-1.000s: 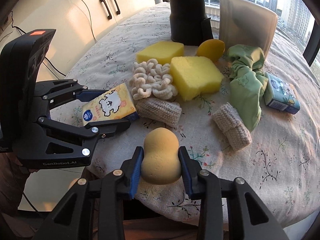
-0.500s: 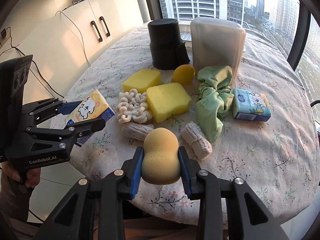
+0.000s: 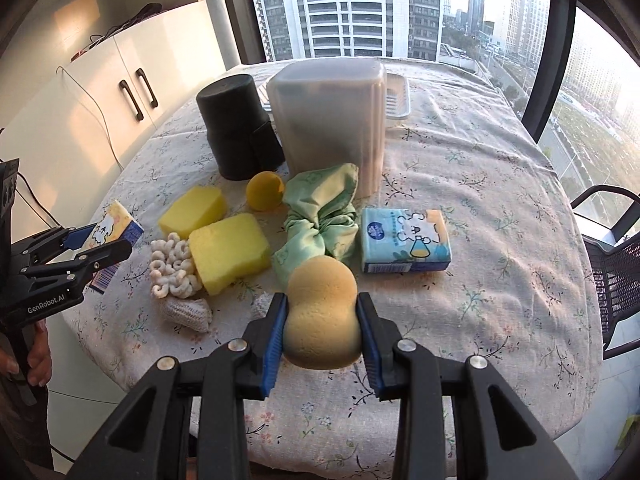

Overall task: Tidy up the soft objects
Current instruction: 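Carry the tissue pack and gourd sponge over the white tray with both tools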

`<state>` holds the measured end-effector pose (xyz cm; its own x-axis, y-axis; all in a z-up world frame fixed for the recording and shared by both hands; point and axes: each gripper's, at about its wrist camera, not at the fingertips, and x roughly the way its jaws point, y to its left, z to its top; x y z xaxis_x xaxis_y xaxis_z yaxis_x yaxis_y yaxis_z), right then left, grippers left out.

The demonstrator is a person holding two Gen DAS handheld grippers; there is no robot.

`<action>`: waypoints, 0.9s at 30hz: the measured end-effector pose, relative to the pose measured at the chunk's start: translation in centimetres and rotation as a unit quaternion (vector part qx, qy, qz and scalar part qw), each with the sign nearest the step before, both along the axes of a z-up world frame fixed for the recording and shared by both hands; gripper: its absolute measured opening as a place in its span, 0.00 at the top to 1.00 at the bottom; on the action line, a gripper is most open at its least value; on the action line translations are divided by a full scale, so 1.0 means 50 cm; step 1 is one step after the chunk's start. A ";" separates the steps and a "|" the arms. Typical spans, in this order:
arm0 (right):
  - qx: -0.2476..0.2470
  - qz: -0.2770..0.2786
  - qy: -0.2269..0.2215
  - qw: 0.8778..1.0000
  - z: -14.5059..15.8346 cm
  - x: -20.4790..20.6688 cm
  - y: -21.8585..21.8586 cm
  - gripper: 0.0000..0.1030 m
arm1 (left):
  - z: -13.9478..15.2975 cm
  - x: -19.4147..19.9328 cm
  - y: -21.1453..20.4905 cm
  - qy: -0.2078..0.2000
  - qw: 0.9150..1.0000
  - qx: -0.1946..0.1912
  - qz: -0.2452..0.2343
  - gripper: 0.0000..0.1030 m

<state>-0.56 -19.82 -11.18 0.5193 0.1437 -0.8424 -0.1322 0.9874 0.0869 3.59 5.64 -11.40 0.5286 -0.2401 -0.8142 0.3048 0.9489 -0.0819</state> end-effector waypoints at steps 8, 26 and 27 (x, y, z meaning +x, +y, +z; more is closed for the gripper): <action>-0.002 -0.025 -0.001 1.000 0.010 0.061 -0.057 0.64 | 0.005 0.066 0.013 0.002 1.000 0.000 0.027 0.50; -0.067 -0.060 0.000 0.996 0.003 0.257 -0.156 0.64 | -0.011 0.287 0.067 0.007 0.996 0.033 0.086 0.50; -0.070 -0.060 0.000 0.996 0.002 0.272 -0.161 0.64 | -0.009 0.302 0.073 0.005 0.996 0.031 0.089 0.50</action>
